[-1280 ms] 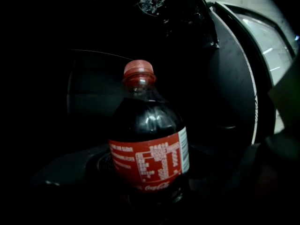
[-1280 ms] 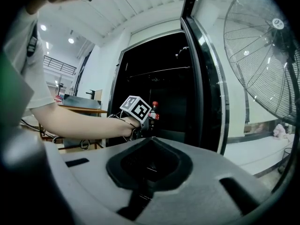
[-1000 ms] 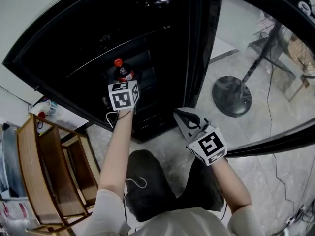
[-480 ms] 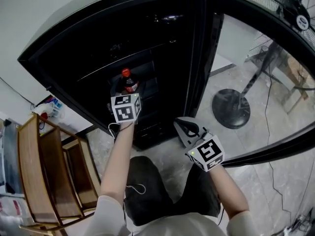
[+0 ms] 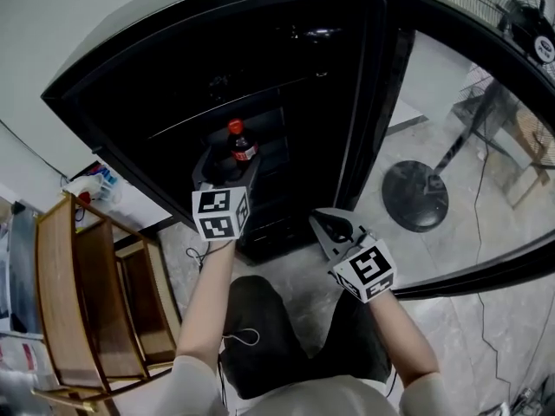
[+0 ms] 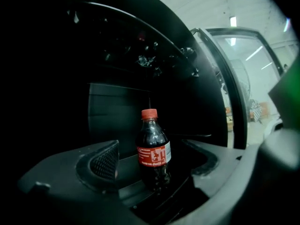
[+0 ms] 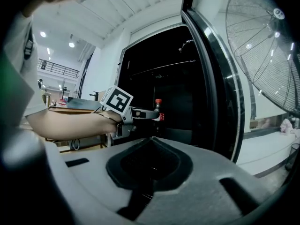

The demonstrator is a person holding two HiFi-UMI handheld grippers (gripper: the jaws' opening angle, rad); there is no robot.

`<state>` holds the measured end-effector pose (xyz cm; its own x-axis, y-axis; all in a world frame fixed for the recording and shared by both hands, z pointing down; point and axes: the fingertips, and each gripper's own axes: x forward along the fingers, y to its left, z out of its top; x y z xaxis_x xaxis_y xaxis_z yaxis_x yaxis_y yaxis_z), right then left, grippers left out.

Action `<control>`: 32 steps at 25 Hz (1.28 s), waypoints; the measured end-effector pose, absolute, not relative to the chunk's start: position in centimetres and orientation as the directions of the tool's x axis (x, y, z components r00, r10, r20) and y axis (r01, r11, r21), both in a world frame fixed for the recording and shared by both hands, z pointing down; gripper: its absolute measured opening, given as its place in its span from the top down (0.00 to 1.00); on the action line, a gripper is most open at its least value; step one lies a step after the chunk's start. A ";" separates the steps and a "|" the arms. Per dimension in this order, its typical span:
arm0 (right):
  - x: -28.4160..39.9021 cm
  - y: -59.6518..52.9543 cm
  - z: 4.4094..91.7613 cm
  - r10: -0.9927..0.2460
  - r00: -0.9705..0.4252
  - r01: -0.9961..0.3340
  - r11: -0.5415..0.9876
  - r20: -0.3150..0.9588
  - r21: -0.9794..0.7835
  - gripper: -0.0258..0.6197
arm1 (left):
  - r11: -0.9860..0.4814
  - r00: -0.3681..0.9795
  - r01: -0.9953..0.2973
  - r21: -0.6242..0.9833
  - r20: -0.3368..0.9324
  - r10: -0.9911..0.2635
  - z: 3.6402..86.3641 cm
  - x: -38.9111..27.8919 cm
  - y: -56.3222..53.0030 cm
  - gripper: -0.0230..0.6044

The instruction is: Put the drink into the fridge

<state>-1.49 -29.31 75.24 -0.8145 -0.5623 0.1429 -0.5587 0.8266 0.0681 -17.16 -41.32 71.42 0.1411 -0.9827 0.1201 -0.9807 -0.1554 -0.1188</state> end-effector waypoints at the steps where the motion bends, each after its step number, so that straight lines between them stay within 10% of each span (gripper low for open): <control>1: -1.7 -29.3 75.3 -0.560 -0.816 -0.556 0.828 0.143 0.069 0.96 | -0.160 0.146 -0.980 -0.115 0.115 -0.982 71.3 -17.2 -41.0 0.34; 9: -2.8 -29.0 74.0 -0.547 -0.826 -0.540 0.837 0.135 0.089 0.96 | -0.247 0.235 -0.964 -0.096 0.119 -0.965 71.5 -15.7 -37.6 0.37; 32: -4.0 -29.4 73.6 -0.530 -0.841 -0.518 0.847 0.106 0.121 0.96 | -0.346 0.344 -0.937 -0.049 0.036 -0.938 72.2 -15.2 -27.7 0.93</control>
